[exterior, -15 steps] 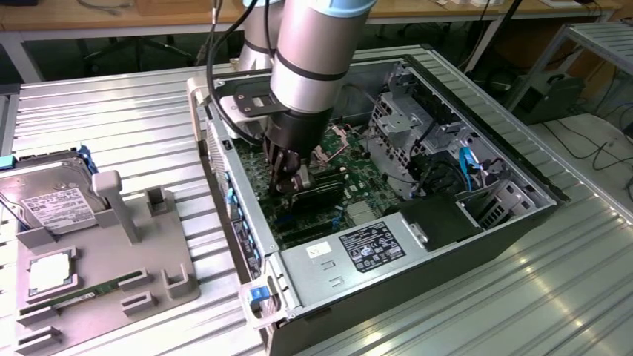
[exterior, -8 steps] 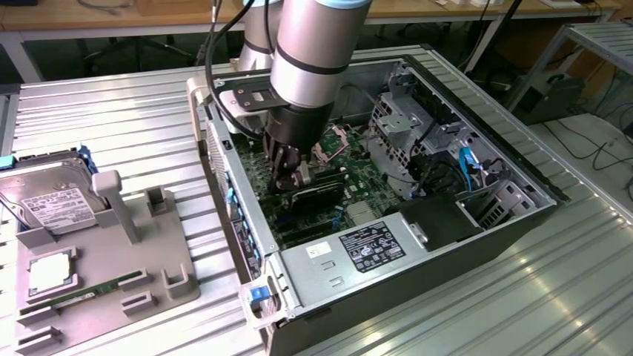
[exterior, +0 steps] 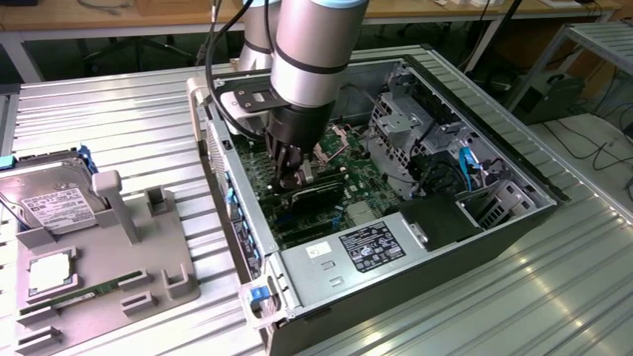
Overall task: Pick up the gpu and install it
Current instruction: 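Press down on the gpu until it lock into place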
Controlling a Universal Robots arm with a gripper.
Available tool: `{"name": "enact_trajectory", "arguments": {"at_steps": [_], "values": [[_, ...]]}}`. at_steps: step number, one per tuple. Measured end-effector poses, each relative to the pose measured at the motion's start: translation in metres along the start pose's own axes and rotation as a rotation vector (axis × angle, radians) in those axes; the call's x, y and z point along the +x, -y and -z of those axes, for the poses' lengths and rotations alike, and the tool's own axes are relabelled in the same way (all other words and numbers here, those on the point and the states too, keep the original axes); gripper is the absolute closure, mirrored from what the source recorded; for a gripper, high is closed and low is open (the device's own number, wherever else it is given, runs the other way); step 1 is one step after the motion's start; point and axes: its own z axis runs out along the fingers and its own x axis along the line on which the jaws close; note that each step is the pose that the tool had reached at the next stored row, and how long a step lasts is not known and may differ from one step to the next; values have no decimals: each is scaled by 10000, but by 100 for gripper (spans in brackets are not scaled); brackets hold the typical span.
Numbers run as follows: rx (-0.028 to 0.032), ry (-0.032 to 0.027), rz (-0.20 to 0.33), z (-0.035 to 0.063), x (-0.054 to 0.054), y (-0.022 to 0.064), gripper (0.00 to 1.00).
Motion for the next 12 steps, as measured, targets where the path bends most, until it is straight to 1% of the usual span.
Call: {"name": "enact_trajectory", "arguments": {"at_steps": [2,5,12], "values": [[88,-2,4,0,0,10,89],[163,-5,5,1,1,27,89],[166,-3,6,1,1,28,89]]}}
